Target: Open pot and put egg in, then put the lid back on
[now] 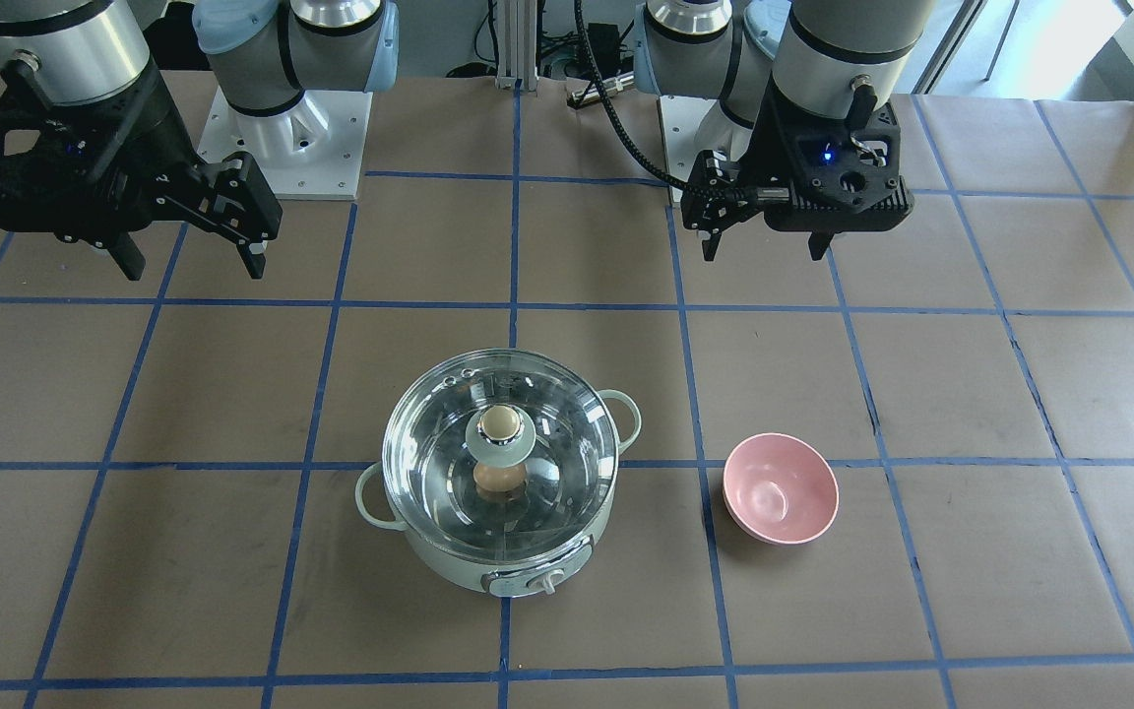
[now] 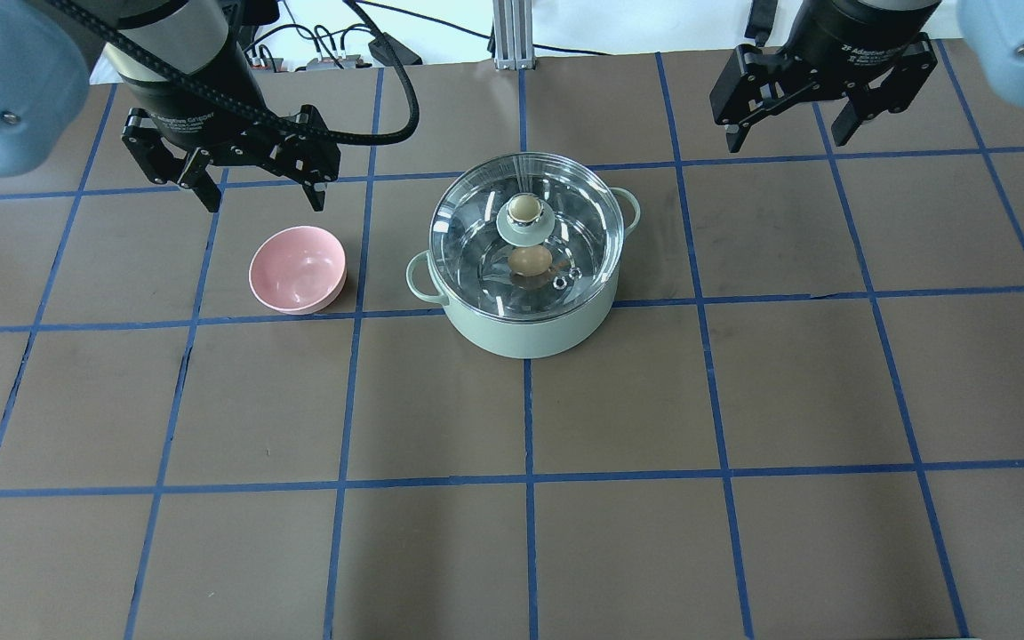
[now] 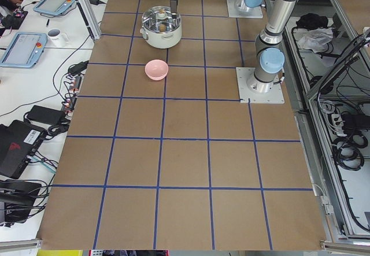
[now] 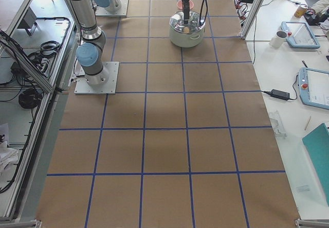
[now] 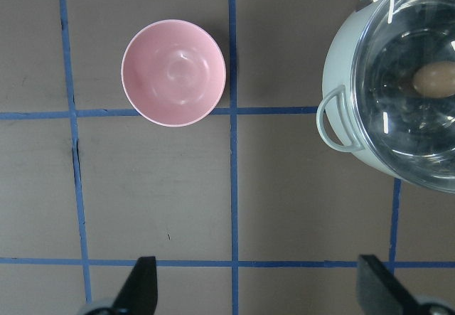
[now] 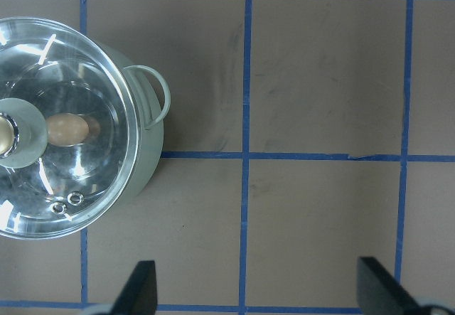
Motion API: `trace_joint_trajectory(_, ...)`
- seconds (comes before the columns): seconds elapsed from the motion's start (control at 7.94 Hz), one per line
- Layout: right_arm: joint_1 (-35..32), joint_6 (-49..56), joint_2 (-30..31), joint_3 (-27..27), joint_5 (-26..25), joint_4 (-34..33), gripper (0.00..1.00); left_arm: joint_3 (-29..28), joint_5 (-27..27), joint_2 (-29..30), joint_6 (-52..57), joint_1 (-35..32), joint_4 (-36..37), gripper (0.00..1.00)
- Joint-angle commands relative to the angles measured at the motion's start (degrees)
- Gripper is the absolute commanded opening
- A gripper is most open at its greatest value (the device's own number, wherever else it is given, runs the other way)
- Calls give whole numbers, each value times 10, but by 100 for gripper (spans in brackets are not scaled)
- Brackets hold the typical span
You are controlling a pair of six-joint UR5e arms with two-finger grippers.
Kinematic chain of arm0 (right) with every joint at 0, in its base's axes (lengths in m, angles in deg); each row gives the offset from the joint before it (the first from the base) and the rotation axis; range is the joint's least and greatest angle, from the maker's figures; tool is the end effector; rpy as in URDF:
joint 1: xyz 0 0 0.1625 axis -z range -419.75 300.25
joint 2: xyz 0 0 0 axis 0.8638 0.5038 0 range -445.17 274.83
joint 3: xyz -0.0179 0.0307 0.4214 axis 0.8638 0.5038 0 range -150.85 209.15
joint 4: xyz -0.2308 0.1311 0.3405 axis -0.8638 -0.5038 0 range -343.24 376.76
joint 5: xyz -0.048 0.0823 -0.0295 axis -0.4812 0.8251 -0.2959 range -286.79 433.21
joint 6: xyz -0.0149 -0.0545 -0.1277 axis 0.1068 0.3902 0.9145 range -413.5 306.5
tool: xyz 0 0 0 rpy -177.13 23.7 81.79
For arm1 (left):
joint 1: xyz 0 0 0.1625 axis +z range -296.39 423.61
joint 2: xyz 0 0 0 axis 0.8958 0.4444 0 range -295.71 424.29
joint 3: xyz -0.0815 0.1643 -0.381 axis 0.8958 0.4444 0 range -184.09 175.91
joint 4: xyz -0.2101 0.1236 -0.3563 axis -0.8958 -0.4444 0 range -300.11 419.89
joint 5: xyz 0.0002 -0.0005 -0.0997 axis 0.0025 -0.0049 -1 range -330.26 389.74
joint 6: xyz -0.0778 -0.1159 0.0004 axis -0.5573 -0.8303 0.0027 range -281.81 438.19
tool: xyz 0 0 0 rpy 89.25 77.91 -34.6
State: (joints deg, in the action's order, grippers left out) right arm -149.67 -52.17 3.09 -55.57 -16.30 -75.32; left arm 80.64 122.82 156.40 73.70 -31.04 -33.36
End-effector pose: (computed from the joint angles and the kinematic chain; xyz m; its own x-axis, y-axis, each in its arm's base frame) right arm 0.1338 -0.5357 0.4814 -0.9997 -0.0225 -0.0062 -0.0218 0.9949 -0.0984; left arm -0.1680 -0.5130 0.4681 -0.9986 0.0028 -0.0536 0.0030 1.0000 -0.0026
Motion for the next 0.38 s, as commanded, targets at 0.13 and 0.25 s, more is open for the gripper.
trace_joint_trajectory(0.13, -3, 3, -1, -1, -1, 3, 100, 0, 0, 0, 0, 0, 0, 100)
trace_joint_trajectory(0.25, -3, 3, 1, -1, -1, 4, 100, 0, 0, 0, 0, 0, 0, 100)
